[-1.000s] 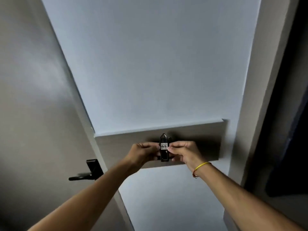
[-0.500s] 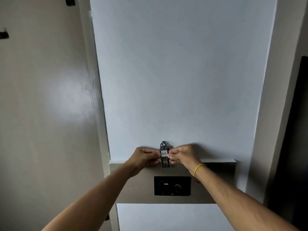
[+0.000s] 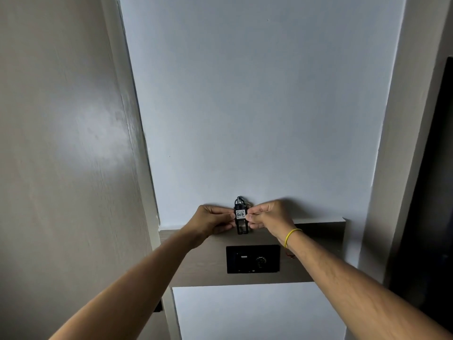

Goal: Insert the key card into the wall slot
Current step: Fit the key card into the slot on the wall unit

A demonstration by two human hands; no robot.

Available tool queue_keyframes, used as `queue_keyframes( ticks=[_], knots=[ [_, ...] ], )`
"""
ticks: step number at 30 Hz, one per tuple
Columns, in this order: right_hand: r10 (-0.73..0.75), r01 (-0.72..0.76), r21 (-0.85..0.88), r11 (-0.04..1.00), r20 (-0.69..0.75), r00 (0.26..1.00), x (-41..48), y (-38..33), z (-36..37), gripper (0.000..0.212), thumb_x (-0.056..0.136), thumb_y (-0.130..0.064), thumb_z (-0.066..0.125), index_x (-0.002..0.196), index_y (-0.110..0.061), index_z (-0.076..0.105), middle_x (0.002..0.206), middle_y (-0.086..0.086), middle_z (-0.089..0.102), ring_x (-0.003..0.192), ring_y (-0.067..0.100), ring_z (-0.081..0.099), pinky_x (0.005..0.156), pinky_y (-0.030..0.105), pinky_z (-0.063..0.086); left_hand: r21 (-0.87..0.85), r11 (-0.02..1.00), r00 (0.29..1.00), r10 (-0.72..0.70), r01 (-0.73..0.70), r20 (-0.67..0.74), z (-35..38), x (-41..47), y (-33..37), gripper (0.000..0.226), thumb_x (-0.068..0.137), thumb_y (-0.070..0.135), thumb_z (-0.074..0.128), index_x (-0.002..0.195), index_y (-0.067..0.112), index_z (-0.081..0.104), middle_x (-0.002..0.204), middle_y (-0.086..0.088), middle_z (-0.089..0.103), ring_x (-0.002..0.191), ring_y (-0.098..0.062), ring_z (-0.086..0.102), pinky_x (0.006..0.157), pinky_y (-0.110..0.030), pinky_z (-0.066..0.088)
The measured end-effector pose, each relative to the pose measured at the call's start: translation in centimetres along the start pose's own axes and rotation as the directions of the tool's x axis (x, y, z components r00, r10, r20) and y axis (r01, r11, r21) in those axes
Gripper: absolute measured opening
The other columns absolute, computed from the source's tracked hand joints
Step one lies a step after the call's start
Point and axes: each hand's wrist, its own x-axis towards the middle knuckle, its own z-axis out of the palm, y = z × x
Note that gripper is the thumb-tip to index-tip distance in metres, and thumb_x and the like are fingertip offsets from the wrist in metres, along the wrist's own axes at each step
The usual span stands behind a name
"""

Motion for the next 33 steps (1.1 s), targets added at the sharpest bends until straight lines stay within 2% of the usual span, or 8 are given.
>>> queue_keyframes(
  ticks=[4, 8, 14, 16, 18, 24, 29, 33],
  knots=[
    [-0.015, 0.015, 0.01, 1.0, 0.006, 1.0, 0.2, 0.2, 0.3, 0.011, 0.083, 0.008, 0.081, 0.093, 0.005, 0.077, 0.076, 0.015, 0.075, 0.054, 0.011, 0.073, 0.057, 0.02, 0.064, 0.008, 1.0, 1.0, 0.012, -0.012, 0.003, -0.3, 0.2, -0.3, 0.024, 0.089, 0.005, 0.078, 0.111, -0.004, 0.079, 0.118, -0.032, 0.074, 0.087, -0.019, 0.078, 0.082, -0.025, 0.065],
    [-0.028, 0.028, 0.009, 1.0, -0.01, 1.0, 0.2, 0.5, 0.4, 0.019, 0.082, 0.008, 0.082, 0.1, 0.011, 0.077, 0.075, 0.012, 0.075, 0.052, 0.009, 0.073, 0.054, 0.018, 0.061, 0.009, 1.0, 1.0, 0.017, -0.017, 0.007, -0.5, 0.5, -0.5, 0.025, 0.088, 0.006, 0.078, 0.111, -0.004, 0.079, 0.12, -0.034, 0.072, 0.088, -0.019, 0.078, 0.083, -0.025, 0.065],
    [-0.051, 0.051, -0.01, 0.999, -0.032, 0.998, 0.1, 0.8, 0.6, 0.015, 0.081, 0.007, 0.083, 0.095, 0.005, 0.078, 0.077, 0.009, 0.075, 0.057, 0.013, 0.073, 0.059, 0.019, 0.064, 0.016, 1.0, 1.0, 0.022, -0.022, 0.008, -0.5, 0.2, -0.2, 0.026, 0.088, 0.006, 0.078, 0.112, -0.005, 0.079, 0.12, -0.034, 0.072, 0.091, -0.023, 0.076, 0.085, -0.026, 0.065],
    [-0.054, 0.054, -0.009, 0.999, -0.03, 0.998, -0.1, 0.7, 0.7, 0.014, 0.081, 0.007, 0.083, 0.094, 0.004, 0.078, 0.078, 0.008, 0.075, 0.058, 0.013, 0.073, 0.059, 0.019, 0.064, 0.02, 0.999, 0.999, 0.035, -0.034, -0.007, -0.2, -0.1, -0.1, 0.026, 0.088, 0.006, 0.078, 0.112, -0.006, 0.078, 0.117, -0.032, 0.074, 0.093, -0.025, 0.074, 0.084, -0.026, 0.065],
    [-0.056, 0.056, -0.006, 0.998, -0.033, 0.998, -0.5, 0.5, 0.8, 0.013, 0.082, 0.008, 0.082, 0.09, -0.001, 0.077, 0.078, 0.008, 0.074, 0.061, 0.015, 0.072, 0.06, 0.019, 0.064, 0.032, 0.998, 0.998, 0.061, -0.06, -0.034, 0.3, -0.6, -0.1, 0.021, 0.089, 0.005, 0.078, 0.109, -0.004, 0.08, 0.105, -0.026, 0.079, 0.091, -0.025, 0.074, 0.082, -0.025, 0.065],
    [-0.094, 0.09, -0.042, 0.995, -0.092, 0.991, -2.3, 3.0, 1.5, 0.026, 0.082, 0.007, 0.081, 0.073, -0.017, 0.076, 0.067, 0.002, 0.073, 0.053, 0.01, 0.07, 0.055, 0.019, 0.061, 0.083, 0.987, 0.987, 0.145, -0.14, -0.064, 1.0, -2.4, -2.3, 0.014, 0.09, 0.005, 0.077, 0.098, 0.012, 0.087, 0.083, -0.011, 0.081, 0.075, -0.014, 0.073, 0.074, -0.025, 0.064],
    [-0.138, 0.12, -0.137, 0.983, -0.123, 0.983, -4.0, 6.1, 2.2, 0.028, 0.08, 0.001, 0.084, 0.07, -0.024, 0.078, 0.06, -0.005, 0.074, 0.059, 0.013, 0.073, 0.067, 0.033, 0.067, 0.136, 0.986, 0.988, 0.113, -0.098, -0.107, 0.7, -3.9, -5.0, 0.015, 0.092, 0.005, 0.075, 0.105, 0.003, 0.083, 0.084, -0.006, 0.082, 0.074, -0.011, 0.075, 0.069, -0.025, 0.062],
    [-0.176, 0.147, -0.214, 0.966, -0.124, 0.977, -4.6, 6.8, 2.7, 0.031, 0.081, 0.001, 0.083, 0.069, -0.027, 0.075, 0.061, -0.006, 0.072, 0.055, 0.007, 0.071, 0.063, 0.029, 0.064, 0.171, 0.98, 0.985, 0.123, -0.101, -0.123, 0.8, -4.3, -5.9, 0.016, 0.093, 0.004, 0.074, 0.107, -0.001, 0.082, 0.087, -0.008, 0.082, 0.076, -0.012, 0.075, 0.069, -0.025, 0.063]
  ],
)
